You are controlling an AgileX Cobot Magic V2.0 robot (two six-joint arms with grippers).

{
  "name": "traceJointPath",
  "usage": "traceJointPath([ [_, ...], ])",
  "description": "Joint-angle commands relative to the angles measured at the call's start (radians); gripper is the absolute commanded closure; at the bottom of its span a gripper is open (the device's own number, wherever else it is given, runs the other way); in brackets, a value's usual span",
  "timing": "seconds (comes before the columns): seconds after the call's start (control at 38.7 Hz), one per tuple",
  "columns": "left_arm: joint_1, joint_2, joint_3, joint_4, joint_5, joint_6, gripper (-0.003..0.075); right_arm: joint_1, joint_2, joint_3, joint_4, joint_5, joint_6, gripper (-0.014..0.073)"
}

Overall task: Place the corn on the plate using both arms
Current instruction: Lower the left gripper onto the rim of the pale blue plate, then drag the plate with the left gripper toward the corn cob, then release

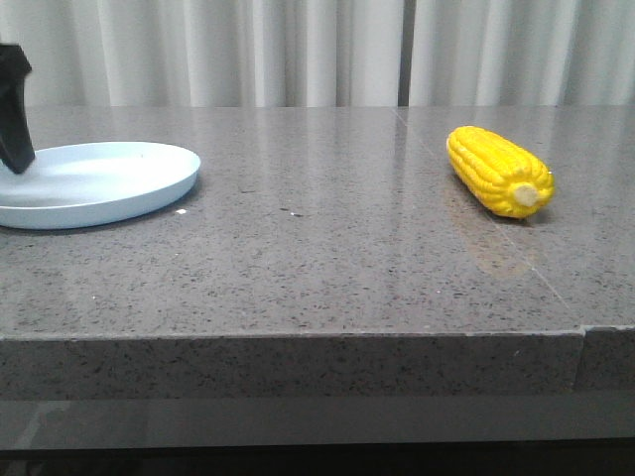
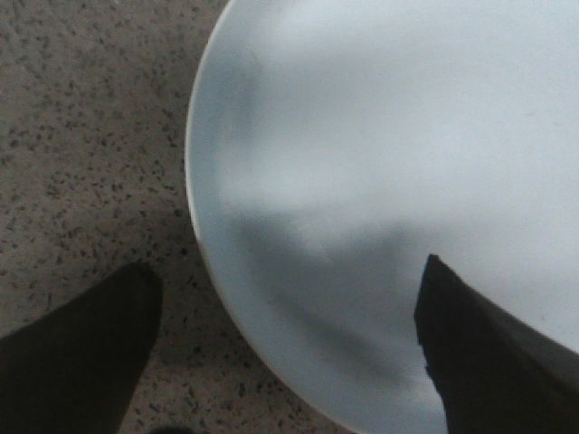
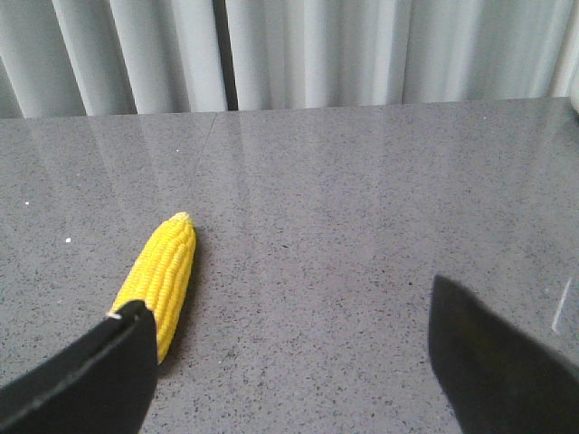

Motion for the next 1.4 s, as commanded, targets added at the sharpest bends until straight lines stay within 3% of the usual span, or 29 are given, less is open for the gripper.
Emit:
traceJointPath([
  [0.0,-0.001,-0.004,-0.033,-0.009,-0.043,-0.013,0.0176,-0.006,0.014,-0.036,0.005,-0.086,-0.007,-0.0041],
  [0.18,-0.001,0.019,-0.033,-0.013,-0.056,-0.013,0.0178,-0.006,0.014,-0.036,0.005,-0.086,-0.007,-0.0041],
  [0.28,-0.001,0.022,-0.033,-0.013,-0.056,-0.013,0.0222,-0.006,0.014,-0.036,0.005,-0.086,-0.007,-0.0041],
  [0.59,-0.001,0.022,-0.033,-0.013,-0.056,-0.013,0.057,-0.006,0.014,-0.036,0.005,-0.086,-0.007,-0.0041],
  [0.8,-0.001,0.022,-0.033,-0.013,-0.063,-0.013,0.0742,-0.006,0.014,-0.036,0.005,-0.086,-0.007,-0.0041],
  [1.09,-0.012,-0.002,-0.083,-0.113,-0.099,-0.009,0.0741,-0.006,0.014,-0.036,0.005,-0.086,-0.007,-0.0041],
  [1.37,-0.163,0.016,-0.284,-0.203,-0.052,-0.009,0.0741,-0.006,0.014,-0.036,0.005,-0.086,-0.007,-0.0041],
])
